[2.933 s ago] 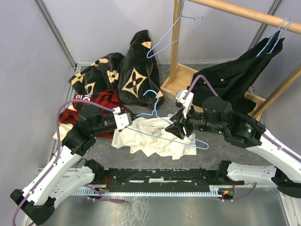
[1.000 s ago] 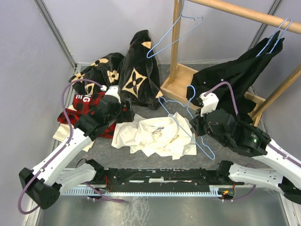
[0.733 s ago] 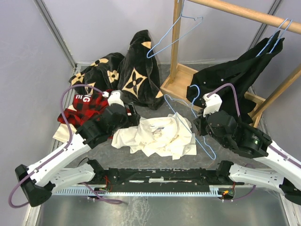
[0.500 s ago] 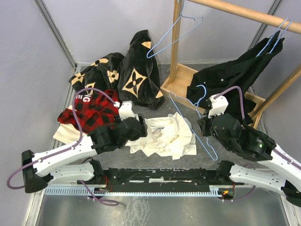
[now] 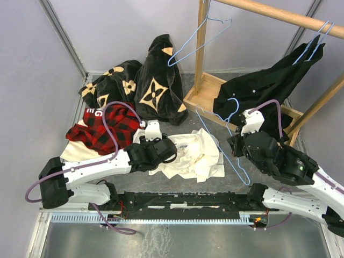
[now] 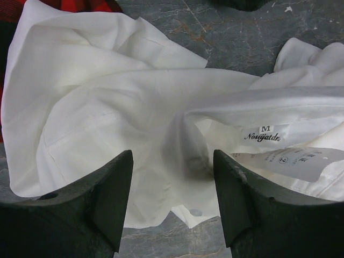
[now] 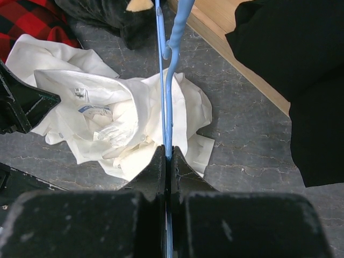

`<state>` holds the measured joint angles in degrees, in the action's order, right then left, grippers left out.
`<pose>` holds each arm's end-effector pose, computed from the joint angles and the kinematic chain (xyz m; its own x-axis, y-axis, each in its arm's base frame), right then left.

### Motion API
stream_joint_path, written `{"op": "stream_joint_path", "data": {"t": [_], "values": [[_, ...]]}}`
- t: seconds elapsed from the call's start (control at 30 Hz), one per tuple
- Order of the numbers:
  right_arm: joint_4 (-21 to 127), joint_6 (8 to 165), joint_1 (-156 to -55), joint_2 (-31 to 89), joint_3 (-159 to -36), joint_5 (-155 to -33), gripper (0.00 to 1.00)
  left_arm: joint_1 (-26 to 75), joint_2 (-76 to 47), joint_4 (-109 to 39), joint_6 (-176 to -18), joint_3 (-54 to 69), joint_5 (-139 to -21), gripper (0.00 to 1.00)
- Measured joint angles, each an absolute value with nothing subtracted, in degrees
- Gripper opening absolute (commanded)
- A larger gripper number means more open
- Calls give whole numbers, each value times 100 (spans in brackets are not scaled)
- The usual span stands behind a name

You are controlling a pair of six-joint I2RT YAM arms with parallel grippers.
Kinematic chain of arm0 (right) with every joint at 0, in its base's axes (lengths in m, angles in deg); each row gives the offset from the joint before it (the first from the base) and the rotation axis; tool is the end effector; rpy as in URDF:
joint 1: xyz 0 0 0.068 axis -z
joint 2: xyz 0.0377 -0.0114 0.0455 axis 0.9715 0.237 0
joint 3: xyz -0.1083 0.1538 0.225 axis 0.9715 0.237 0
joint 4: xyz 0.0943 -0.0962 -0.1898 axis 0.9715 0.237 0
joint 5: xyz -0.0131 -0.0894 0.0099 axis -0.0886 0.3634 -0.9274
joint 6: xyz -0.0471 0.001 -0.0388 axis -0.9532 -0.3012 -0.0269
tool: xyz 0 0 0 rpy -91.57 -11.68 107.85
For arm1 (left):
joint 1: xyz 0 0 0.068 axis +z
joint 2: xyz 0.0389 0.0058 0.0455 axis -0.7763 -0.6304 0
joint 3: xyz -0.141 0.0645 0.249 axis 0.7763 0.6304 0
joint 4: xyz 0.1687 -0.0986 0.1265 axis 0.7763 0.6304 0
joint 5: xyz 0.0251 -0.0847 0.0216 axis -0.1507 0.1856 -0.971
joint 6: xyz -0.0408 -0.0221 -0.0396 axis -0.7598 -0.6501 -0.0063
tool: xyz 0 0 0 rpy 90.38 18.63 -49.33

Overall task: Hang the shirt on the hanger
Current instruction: Hang the shirt on the hanger.

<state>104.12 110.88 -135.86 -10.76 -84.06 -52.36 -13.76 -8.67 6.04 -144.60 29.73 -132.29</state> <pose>0.0628 0.0572 0.3751 -0.4730 0.0453 -0.8799 -0.2750 0.9412 0.1963 0.1133 -0.1658 0.2751 -0.6126 -0.1576 -0.7745 -0.0602 0.9864 -0.1530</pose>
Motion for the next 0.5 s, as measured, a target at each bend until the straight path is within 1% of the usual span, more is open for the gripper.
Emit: {"op": "stream_joint_path", "data": {"t": [0.13,0.23,0.3,0.4,0.5], "values": [[10423,11106,-13586,-1069,-8378,-5242,0,-1378,-992,659,-14604,2962,-13299,56],[10425,11104,-13586,-1058,-8352,-5258,0,-1378,-1035,801,-14702,2877,-13341,44],[10425,11104,-13586,-1047,-8343,-5264,0,-1381,-1038,889,-14757,2820,-13345,38],[10425,11104,-13586,-1043,-8330,-5266,0,-1381,-1007,958,-14799,2807,-13345,38],[10425,11104,-13586,-1043,-8325,-5266,0,-1381,-904,1059,-14836,2807,-13345,45]]}}
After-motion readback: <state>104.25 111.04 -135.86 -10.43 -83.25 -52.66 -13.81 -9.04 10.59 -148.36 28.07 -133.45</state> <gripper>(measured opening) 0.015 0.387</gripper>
